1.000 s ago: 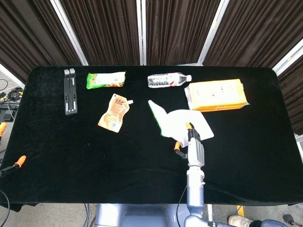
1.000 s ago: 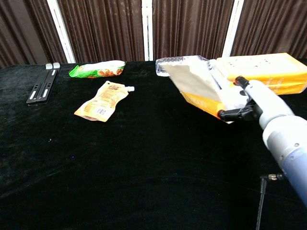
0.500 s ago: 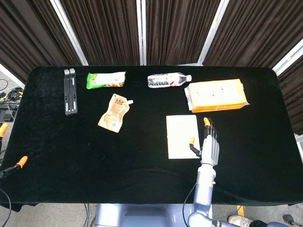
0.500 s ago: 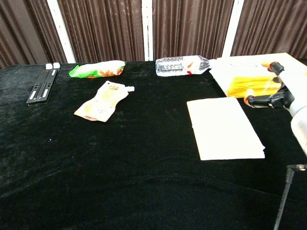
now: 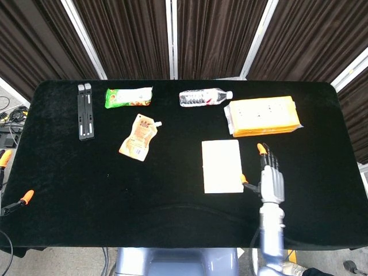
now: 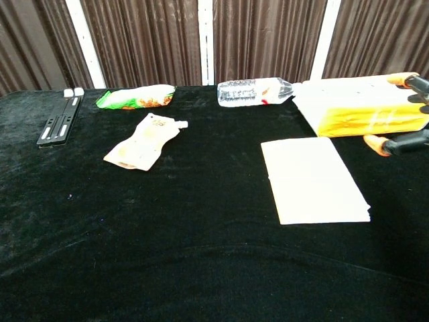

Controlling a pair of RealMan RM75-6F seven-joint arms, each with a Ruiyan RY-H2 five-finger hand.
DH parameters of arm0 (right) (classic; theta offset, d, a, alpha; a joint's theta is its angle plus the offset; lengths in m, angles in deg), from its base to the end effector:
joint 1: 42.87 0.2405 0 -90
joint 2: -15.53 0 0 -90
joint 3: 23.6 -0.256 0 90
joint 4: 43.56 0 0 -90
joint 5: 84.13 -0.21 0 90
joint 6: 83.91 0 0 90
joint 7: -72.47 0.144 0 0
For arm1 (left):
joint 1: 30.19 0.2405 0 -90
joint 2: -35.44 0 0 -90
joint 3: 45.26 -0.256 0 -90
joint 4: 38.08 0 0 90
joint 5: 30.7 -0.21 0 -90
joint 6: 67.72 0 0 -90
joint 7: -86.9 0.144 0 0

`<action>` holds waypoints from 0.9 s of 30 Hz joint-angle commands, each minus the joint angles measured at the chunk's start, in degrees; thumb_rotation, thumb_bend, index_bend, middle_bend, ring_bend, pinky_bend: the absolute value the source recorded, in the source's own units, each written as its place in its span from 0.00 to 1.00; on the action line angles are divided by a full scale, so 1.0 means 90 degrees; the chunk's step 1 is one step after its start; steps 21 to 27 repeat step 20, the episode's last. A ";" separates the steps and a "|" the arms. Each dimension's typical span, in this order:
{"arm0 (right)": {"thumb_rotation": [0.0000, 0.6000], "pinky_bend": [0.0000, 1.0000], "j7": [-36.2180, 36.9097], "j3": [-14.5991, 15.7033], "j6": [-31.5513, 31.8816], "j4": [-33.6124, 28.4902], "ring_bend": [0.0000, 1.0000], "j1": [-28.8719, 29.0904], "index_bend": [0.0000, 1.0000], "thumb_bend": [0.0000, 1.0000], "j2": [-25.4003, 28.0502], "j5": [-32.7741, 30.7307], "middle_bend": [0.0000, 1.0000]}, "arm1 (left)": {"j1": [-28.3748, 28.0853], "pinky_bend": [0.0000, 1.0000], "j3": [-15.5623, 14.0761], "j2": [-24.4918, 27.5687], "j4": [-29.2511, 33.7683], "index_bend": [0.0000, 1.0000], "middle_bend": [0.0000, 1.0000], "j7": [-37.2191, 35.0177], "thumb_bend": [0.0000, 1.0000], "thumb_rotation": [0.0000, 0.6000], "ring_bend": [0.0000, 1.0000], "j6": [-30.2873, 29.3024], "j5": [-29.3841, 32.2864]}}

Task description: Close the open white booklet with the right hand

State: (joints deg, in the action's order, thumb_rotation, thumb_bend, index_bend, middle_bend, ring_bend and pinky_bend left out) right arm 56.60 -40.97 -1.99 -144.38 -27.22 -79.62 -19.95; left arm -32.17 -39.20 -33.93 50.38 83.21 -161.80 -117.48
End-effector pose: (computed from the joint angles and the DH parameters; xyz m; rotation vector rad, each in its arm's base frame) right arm -0.1941 -0.2553 0.0280 1.0374 -1.3229 1.1911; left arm -0.3109 0.1745 0.1640 -1.2138 -0.8316 -1.0700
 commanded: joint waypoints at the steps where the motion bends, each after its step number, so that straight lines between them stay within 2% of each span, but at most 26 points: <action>1: 1.00 0.00 0.0741 0.0763 -0.0361 0.0127 0.00 -0.0324 0.00 0.19 0.1085 0.1111 0.00 | -0.0030 0.00 -0.0013 -0.0064 -0.0049 0.00 0.00 0.0138 0.19 1.00 0.00 0.0042 -0.0001; 5: 1.00 0.00 0.1016 0.1233 -0.0030 0.0787 0.00 -0.0559 0.00 0.15 0.1664 0.2002 0.00 | -0.0034 0.00 -0.0024 -0.0181 -0.0166 0.00 0.00 0.0310 0.18 1.00 0.00 0.0028 0.0000; 14: 1.00 0.00 0.1077 0.1611 0.0767 0.1396 0.00 -0.1015 0.00 0.14 0.2151 0.2715 0.00 | 0.0007 0.00 -0.0116 -0.0440 -0.0403 0.00 0.00 0.0696 0.17 1.00 0.00 0.0031 0.0019; 27: 1.00 0.00 0.1301 0.1656 0.0842 0.1341 0.00 -0.1091 0.00 0.14 0.2301 0.2816 0.00 | -0.0014 0.00 -0.0134 -0.0515 -0.0489 0.00 0.00 0.0772 0.17 1.00 0.00 0.0012 -0.0055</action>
